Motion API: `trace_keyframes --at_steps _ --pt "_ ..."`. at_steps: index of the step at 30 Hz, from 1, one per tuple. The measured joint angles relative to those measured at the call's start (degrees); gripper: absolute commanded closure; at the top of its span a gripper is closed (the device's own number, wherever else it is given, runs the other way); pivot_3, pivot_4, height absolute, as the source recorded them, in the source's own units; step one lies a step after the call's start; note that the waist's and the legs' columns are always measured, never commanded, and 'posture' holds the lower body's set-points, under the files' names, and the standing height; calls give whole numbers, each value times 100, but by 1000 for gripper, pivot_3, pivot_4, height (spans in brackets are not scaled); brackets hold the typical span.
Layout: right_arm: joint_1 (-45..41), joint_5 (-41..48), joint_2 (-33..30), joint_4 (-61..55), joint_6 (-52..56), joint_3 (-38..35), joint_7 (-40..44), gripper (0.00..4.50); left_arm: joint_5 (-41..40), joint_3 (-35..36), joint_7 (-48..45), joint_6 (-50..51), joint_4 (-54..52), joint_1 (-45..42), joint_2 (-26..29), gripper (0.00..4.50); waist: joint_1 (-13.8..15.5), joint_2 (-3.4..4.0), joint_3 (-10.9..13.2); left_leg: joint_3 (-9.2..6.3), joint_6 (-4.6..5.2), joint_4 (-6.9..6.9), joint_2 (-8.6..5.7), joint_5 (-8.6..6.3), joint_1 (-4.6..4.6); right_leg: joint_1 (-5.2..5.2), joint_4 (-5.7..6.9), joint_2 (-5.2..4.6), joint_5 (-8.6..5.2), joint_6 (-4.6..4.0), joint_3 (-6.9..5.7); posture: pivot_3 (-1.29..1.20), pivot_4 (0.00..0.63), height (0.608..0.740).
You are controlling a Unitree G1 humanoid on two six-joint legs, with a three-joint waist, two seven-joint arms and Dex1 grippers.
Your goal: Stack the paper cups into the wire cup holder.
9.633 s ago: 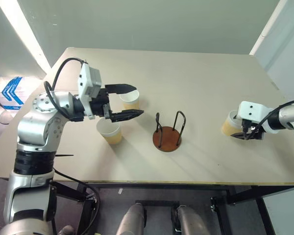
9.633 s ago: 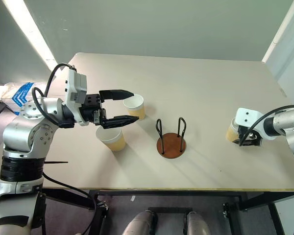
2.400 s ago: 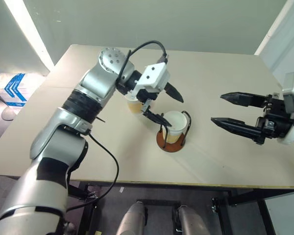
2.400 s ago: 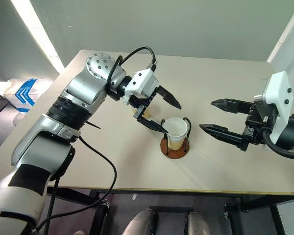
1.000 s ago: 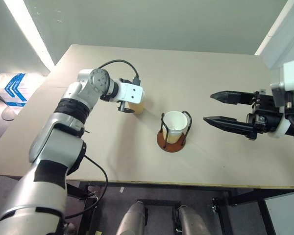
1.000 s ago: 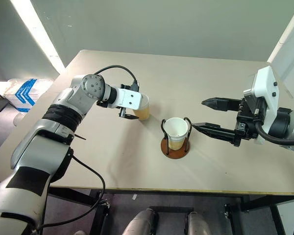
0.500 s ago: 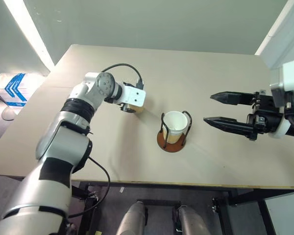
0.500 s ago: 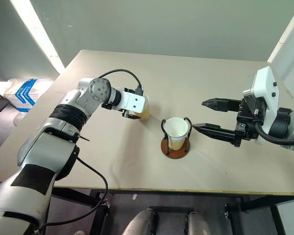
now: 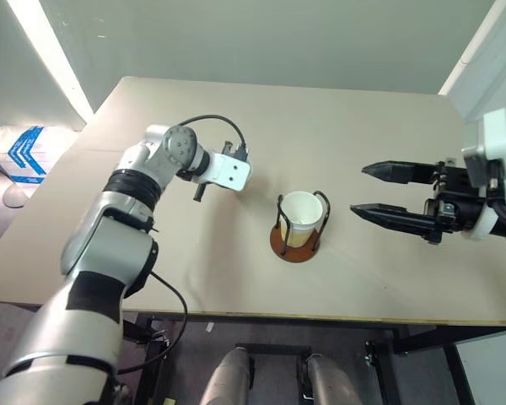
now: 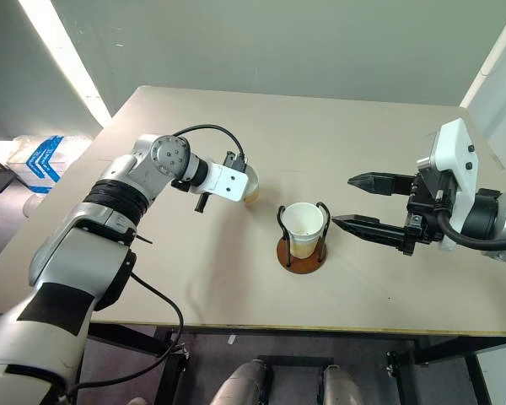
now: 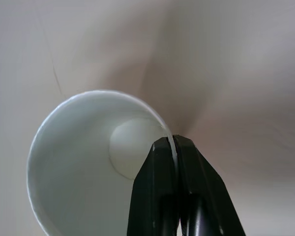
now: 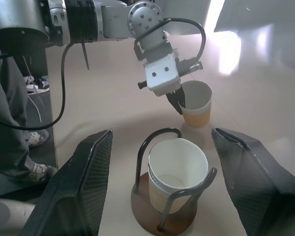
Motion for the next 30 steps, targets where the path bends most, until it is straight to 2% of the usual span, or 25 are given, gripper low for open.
trace_keyframes --at_steps 4,8,10,12,16,20,25,30 --pt "11 -34 -20 6 0 -2 29 1120 -308 175 -525 -11 -36 9 112 4467 -1 0 0 0 0 0 0 0 -1 0 1 0 0 0 0 0 150 740" --pt "23 2 -156 15 17 -75 169 1120 -1030 595 -1515 260 -383 23 163 4467 8 0 0 -3 2 2 -2 -1 -5 -1 1 0 0 0 0 0 150 740" --pt "99 83 -195 6 63 -227 238 1120 -1617 759 -2066 702 -912 92 206 4467 10 0 0 -2 6 3 -2 -3 -9 -1 0 0 0 0 0 0 150 740" --pt "244 171 -212 -16 98 -404 260 1120 -2577 701 -2377 1475 -1984 301 483 4467 0 0 0 2 9 4 0 -6 -11 -4 1 0 0 2 -2 0 150 740" --pt "420 378 -216 -158 133 -611 248 1120 -4023 450 -2417 2711 -3533 375 1072 4467 -16 2 -2 4 6 3 4 -8 -4 -3 4 -1 -1 3 -2 0 150 740" --pt "672 599 -212 -391 154 -778 157 1120 -5061 211 -2433 3593 -4342 352 1376 4467 -7 6 -4 2 6 5 4 -7 -1 1 5 -3 -4 -1 -1 0 150 740" --pt "902 861 -207 -670 179 -843 -40 1120 -5691 -129 -2436 3947 -4573 94 1480 4467 -7 6 -3 1 3 26 3 -5 0 6 7 -4 -17 -41 0 0 150 740" --pt "1022 1004 -208 -755 168 -1071 -287 1120 -5809 -653 -2437 3794 -4490 -79 1397 4467 -11 7 -4 2 3 37 1 -4 8 20 4 -6 -14 -46 4 0 150 740"
